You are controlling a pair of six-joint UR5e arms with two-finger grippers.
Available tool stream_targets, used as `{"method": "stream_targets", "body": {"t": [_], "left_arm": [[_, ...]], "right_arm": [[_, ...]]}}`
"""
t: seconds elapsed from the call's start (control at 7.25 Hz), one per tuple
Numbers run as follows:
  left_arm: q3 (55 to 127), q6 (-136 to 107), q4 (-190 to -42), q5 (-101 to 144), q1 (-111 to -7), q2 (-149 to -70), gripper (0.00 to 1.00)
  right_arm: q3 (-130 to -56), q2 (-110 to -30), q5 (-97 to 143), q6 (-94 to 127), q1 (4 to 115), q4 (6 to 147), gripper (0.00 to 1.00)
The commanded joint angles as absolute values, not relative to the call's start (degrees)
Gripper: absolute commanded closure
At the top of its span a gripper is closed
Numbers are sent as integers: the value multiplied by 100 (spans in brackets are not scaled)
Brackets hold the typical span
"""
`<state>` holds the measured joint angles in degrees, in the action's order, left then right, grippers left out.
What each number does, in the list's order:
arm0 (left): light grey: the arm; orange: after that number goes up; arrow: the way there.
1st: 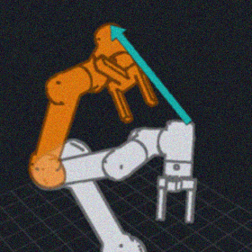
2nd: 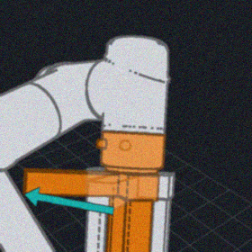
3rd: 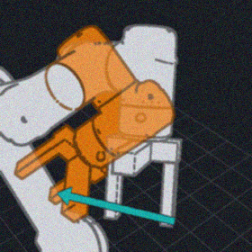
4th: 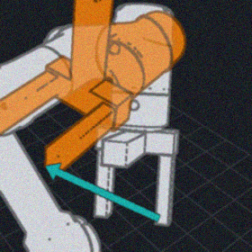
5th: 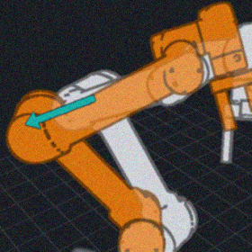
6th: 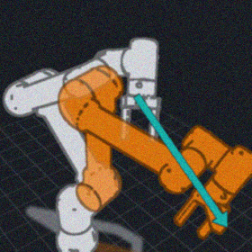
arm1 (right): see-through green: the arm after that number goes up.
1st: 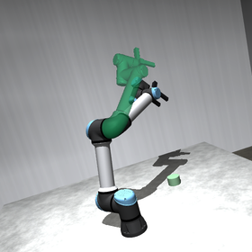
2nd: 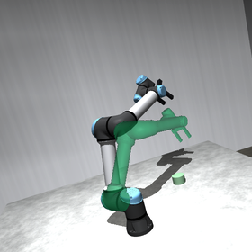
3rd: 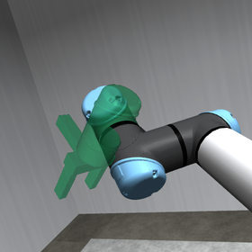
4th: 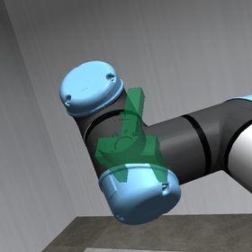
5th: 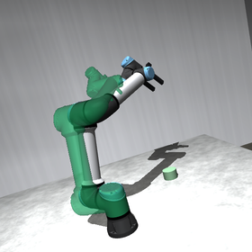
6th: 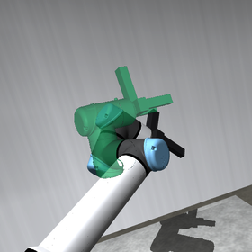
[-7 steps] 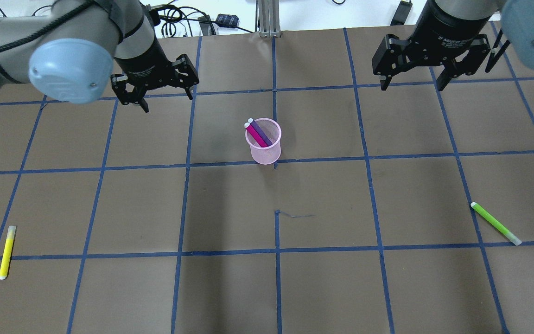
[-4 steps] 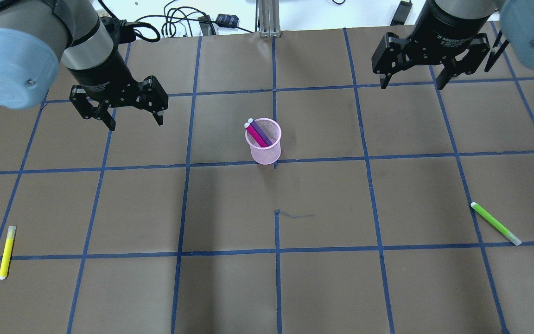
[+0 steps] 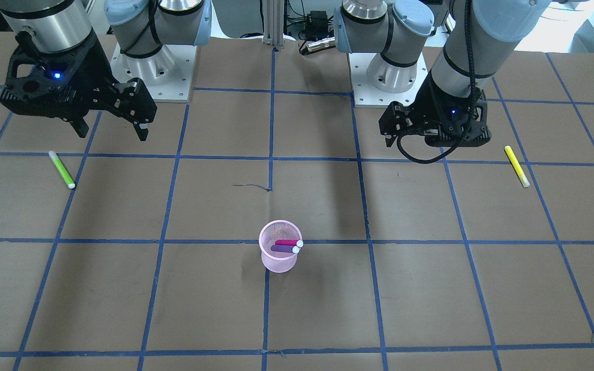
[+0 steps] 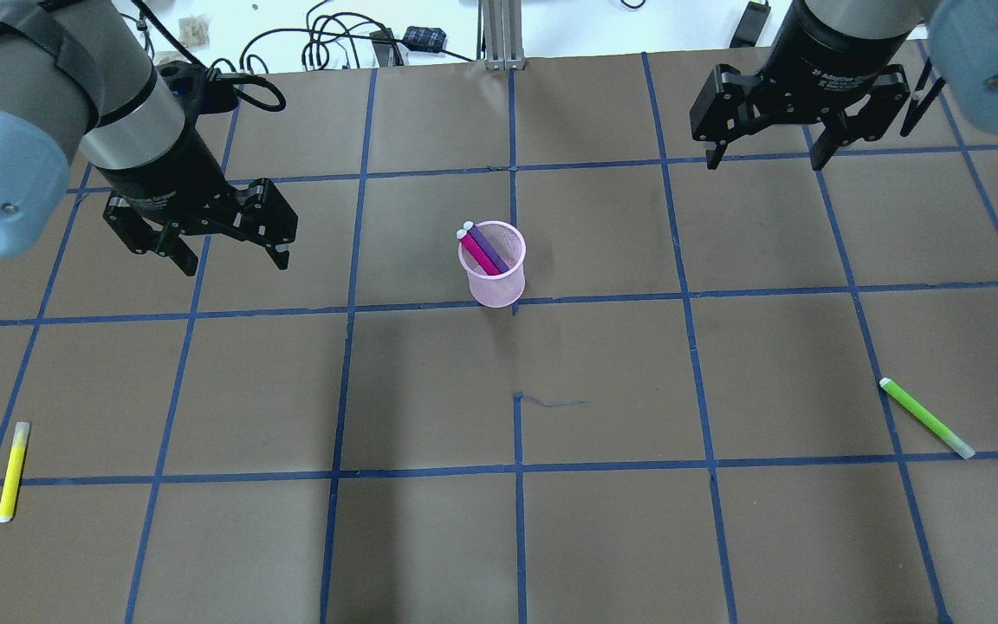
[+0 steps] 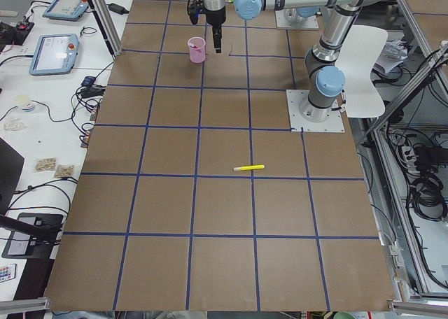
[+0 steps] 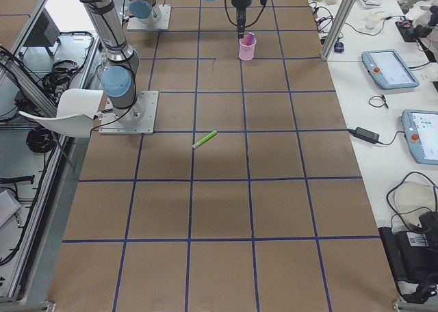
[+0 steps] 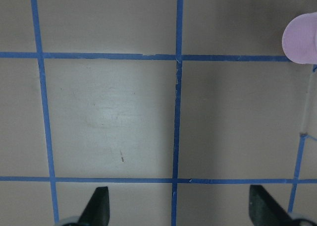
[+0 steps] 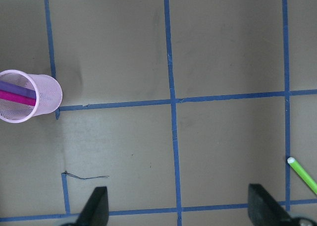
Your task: Insert purple and pink pens into pink cup
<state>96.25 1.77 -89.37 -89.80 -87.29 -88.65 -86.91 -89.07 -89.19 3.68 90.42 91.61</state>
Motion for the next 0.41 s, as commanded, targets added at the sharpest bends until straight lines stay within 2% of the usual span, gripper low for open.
{"method": "stream_targets", "body": {"t": [0.0, 0.28], "left_arm": [[9659, 281, -8921, -8982, -8719, -8824, 0], [9659, 264, -8921, -8974, -8719, -8833, 0]], "right_arm": [[-8692, -8903, -8929, 378, 9035, 9167, 0], [-8779, -8912, -8947, 352, 9035, 9132, 0]]}}
